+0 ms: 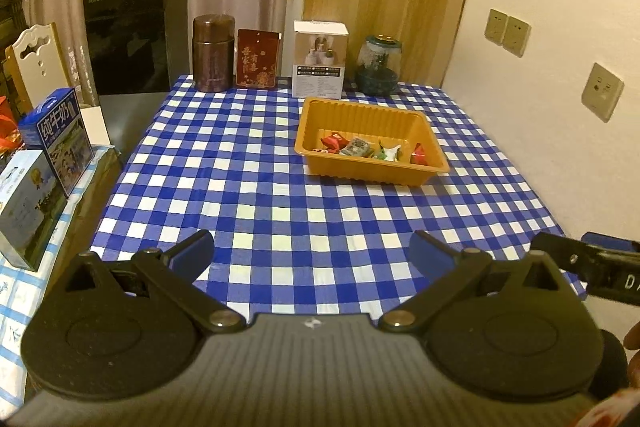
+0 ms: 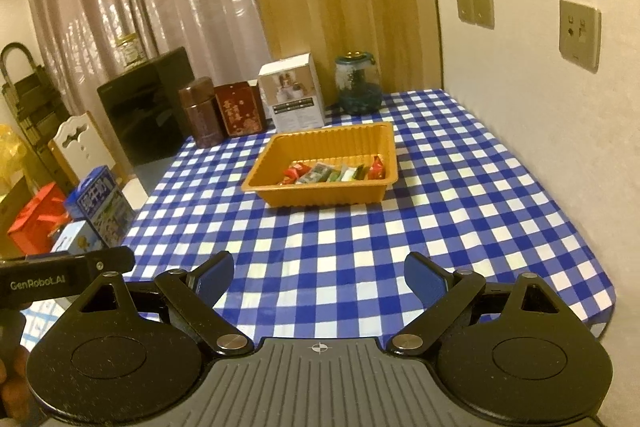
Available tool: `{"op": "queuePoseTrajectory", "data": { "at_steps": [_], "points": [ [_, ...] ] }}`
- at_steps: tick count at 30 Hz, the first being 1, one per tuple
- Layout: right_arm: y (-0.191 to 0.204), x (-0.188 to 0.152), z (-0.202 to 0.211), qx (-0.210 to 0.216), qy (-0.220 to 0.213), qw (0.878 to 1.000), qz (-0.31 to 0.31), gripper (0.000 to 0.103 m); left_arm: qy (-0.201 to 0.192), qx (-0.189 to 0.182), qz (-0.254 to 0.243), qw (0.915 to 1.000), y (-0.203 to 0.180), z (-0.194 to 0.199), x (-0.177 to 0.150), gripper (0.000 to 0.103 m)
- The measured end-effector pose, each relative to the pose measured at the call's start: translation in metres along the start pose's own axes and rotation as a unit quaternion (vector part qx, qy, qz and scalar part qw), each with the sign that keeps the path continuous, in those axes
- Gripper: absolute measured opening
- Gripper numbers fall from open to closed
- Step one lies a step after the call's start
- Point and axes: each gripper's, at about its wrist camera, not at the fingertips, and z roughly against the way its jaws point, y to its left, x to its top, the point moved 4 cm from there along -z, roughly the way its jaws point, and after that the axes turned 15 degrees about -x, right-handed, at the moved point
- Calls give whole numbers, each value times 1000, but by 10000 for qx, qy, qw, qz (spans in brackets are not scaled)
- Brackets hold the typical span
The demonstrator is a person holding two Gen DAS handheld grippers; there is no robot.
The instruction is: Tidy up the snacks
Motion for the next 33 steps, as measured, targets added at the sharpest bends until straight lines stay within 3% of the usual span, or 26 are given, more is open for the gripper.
{"op": "queuePoseTrajectory", "data": {
  "at_steps": [15,33],
  "points": [
    [4,-19,26,-48,82,9996,265,92,105,17,-182,9998,-13,25,-22,103],
    [1,-25,47,-126,-2,9994,337,92,50,-15,-235,9997,-23,40,-26,103]
  ]
}}
